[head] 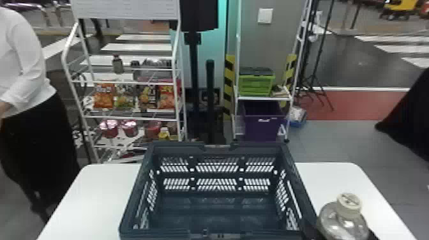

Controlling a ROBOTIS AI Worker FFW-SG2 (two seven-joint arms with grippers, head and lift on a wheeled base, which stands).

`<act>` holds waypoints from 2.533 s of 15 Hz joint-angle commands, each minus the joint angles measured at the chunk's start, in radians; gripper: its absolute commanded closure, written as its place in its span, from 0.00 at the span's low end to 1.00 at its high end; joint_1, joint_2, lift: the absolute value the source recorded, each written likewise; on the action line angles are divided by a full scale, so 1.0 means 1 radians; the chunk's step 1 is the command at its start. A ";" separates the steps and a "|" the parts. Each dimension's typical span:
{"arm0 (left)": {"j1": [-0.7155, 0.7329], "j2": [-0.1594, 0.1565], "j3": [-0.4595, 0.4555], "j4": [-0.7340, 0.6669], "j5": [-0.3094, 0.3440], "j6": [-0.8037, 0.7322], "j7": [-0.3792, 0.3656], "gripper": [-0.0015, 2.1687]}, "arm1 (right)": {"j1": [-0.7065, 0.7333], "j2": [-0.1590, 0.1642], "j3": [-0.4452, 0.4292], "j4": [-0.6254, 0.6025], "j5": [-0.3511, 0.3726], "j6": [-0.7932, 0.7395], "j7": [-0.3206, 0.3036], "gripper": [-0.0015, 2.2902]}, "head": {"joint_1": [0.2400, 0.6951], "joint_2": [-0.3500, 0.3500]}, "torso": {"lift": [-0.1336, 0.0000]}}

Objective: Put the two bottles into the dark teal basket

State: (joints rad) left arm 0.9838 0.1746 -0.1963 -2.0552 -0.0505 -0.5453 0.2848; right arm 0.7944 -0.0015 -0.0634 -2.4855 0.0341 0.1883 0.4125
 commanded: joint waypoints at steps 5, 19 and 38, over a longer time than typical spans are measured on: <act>-0.004 0.036 -0.018 0.043 0.009 -0.026 -0.001 0.99 | -0.314 0.002 0.148 0.028 0.236 0.419 -0.044 0.75 | 0.57 0.50 | 1.00; -0.033 0.043 -0.043 0.125 0.047 -0.087 -0.003 0.99 | -0.902 0.002 0.324 0.593 0.247 0.848 -0.142 0.75 | 0.57 0.50 | 1.00; -0.040 0.075 -0.032 0.122 0.097 -0.112 -0.012 0.99 | -0.939 0.002 0.358 0.571 0.044 0.998 -0.167 0.00 | 0.57 0.50 | 1.00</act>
State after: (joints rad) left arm 0.9434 0.2452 -0.2286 -1.9319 0.0417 -0.6567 0.2727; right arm -0.1653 -0.0015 0.2876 -1.8644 0.0729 1.1824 0.2465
